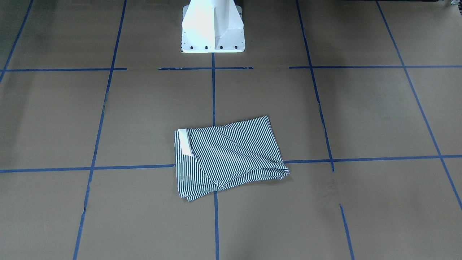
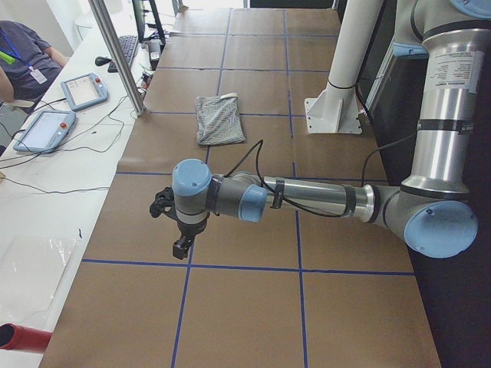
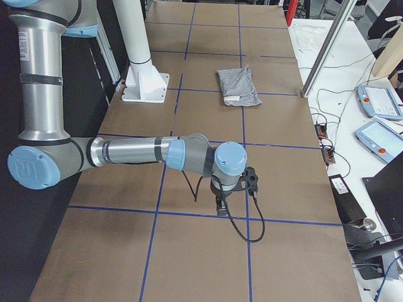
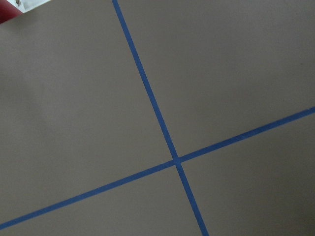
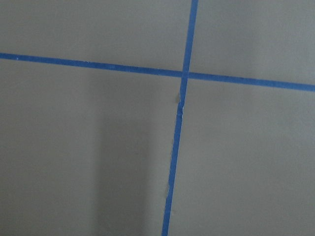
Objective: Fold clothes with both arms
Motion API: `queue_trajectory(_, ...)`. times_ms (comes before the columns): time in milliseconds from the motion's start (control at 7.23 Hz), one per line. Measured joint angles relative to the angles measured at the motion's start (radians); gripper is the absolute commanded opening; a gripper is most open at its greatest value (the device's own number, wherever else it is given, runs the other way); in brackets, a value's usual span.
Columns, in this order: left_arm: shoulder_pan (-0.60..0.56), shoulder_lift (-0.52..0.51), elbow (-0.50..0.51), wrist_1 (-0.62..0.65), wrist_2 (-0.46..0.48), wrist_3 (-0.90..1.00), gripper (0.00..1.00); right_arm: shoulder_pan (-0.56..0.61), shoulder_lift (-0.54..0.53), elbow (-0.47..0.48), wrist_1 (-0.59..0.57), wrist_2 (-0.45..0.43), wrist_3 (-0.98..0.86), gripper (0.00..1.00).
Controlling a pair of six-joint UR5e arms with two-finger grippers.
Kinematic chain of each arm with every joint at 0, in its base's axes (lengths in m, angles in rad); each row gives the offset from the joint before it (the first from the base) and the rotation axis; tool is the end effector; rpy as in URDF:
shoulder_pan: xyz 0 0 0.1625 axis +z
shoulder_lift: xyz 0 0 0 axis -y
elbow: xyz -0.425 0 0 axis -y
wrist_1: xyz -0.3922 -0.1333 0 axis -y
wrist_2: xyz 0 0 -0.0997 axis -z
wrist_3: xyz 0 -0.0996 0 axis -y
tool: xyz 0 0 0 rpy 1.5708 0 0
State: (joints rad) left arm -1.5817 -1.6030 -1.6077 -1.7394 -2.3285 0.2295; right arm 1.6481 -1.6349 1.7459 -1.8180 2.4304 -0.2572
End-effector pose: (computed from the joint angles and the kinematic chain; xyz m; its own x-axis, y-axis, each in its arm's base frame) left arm -0.0705 -0.5181 0.6070 0.7115 0.3709 -0.5968 -0.1553 0.9113 0.3813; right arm 0.0926 -0.4467 0.6211 0.6412 -0.1033 0.7604 0.0895 0.9942 0.0596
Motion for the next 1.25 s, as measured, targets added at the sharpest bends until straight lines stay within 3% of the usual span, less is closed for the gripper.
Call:
queue_trajectory(277,-0.005,0.021,0.047,-0.084,-0.004,-0.009,1.00,-0.033,0.010,-0.018,0.081,-0.007,0.001,1.00)
queue_trajectory(554,-0.002,0.026,0.070,-0.077,0.022,-0.076,1.00,-0.043,-0.018,-0.043,0.115,-0.013,0.035,1.00)
queue_trajectory(969,0.029,-0.001,-0.004,0.104,0.032,-0.135,1.00,-0.039,-0.030,-0.050,0.121,-0.002,0.117,1.00)
queue_trajectory(1245,0.030,0.006,-0.023,0.142,0.032,-0.136,1.00,-0.031,-0.031,-0.057,0.121,0.000,0.123,1.00)
